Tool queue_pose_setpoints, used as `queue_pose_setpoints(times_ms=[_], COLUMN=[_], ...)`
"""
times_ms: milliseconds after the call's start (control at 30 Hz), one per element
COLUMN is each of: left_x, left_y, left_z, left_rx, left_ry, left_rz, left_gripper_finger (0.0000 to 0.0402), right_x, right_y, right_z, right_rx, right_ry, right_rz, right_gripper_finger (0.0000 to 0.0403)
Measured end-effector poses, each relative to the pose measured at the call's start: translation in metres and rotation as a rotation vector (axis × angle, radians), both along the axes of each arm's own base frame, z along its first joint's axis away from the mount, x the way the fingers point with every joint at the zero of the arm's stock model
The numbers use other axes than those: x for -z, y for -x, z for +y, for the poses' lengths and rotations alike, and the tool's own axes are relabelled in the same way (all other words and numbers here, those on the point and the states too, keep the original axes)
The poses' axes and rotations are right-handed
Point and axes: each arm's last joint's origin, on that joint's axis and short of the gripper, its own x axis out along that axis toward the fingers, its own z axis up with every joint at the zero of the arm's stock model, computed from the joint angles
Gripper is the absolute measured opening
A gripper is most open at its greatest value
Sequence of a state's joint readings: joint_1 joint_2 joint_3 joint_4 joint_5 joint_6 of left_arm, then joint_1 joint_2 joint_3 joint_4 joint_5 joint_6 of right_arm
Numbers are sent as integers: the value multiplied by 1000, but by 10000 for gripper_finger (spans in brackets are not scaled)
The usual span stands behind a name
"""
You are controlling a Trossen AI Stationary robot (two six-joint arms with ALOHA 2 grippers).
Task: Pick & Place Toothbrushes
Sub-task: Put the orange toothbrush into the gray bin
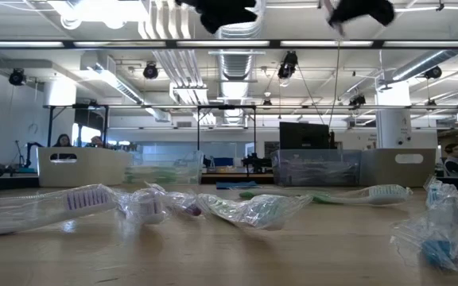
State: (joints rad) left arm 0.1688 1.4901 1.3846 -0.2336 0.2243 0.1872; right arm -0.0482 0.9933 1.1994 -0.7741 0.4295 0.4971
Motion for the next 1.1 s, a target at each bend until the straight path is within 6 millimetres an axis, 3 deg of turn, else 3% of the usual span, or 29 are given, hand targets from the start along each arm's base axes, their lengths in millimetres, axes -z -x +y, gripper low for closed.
queue_pose_setpoints(times_ms=[267, 700, 1100], left_x=[-26, -49, -53], left_y=[37, 64, 70], left_z=[-2, 0, -1], left_rx=[-136, -359, -384], left_ry=[-40, -65, -84], left_rz=[4, -78, -89], left_gripper_finger=[213, 211, 209], right_x=[11, 42, 87], right_y=[33, 37, 27], right_z=[-23, -89, -152], right_rx=[319, 313, 363], right_ry=[-177, -334, -447], right_rz=[532, 830, 1108], right_gripper_finger=[27, 27, 27])
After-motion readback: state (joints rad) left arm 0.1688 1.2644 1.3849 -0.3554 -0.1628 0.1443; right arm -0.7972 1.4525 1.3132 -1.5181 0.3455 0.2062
